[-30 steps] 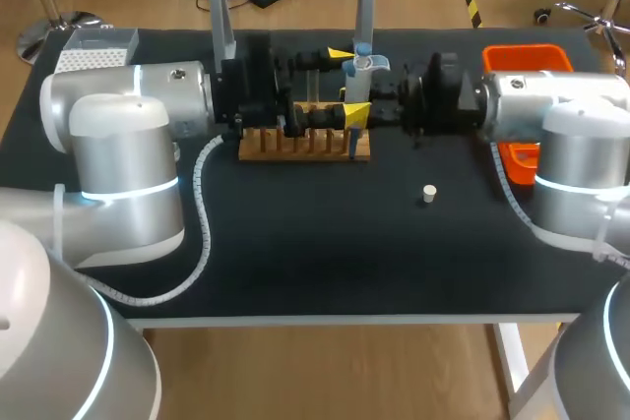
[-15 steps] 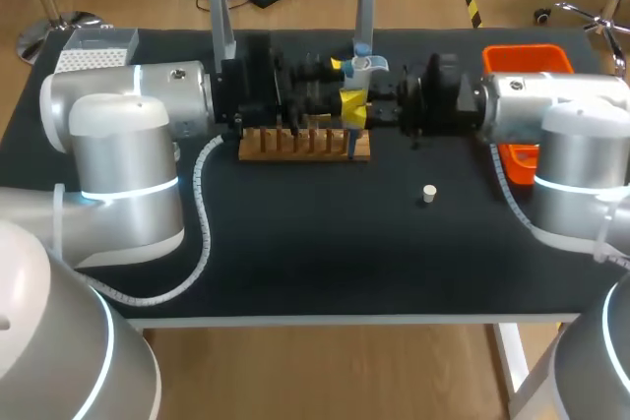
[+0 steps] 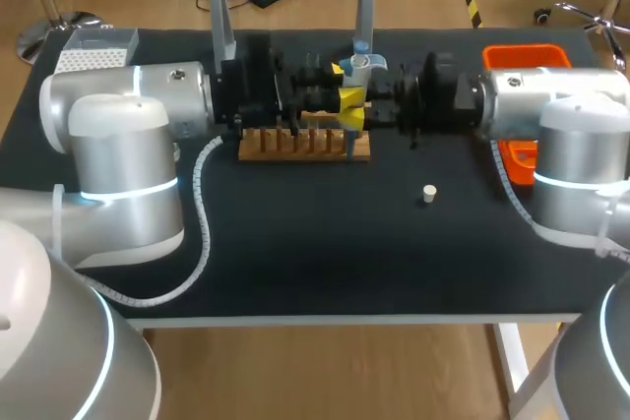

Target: Invert the test tube, pick up the pipette, mount the tip to pipette, aspirate from beaker and dispense into the tube, eject the tip, return the pipette, and cap with the stopper.

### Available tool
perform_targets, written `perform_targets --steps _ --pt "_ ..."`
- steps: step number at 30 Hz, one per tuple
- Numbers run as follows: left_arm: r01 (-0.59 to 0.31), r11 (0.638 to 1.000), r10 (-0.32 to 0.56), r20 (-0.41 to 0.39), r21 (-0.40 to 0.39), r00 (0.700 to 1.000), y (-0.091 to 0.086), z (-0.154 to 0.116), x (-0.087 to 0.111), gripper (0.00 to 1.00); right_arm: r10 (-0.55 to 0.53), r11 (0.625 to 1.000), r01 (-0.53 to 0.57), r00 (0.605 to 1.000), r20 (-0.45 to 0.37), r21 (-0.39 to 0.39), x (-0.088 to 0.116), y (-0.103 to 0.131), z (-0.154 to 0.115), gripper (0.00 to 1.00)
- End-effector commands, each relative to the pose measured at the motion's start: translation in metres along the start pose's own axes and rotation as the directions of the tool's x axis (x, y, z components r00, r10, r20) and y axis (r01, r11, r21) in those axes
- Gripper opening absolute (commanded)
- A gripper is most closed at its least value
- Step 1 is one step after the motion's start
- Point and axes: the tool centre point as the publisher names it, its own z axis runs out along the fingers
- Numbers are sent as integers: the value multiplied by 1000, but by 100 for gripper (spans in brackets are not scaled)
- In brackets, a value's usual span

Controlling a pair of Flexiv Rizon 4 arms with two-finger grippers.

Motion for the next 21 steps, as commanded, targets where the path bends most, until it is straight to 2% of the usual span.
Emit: perform_targets --steps 1,4,12,21 --pt "-1 1000 1 1 3 1000 1 1 0 0 1 1000 -1 1000 -12 7 3 5 -4 100" --pt "-1 1000 1 1 3 1000 1 1 0 0 3 1000 -2 1000 -31 17 8 10 -13 100" --pt "-1 1000 1 1 3 1000 1 1 0 0 26 997 -22 998 -55 69 11 23 -61 100" --pt "-1 1000 1 1 3 1000 1 1 0 0 45 991 -40 998 -37 130 10 30 -113 100"
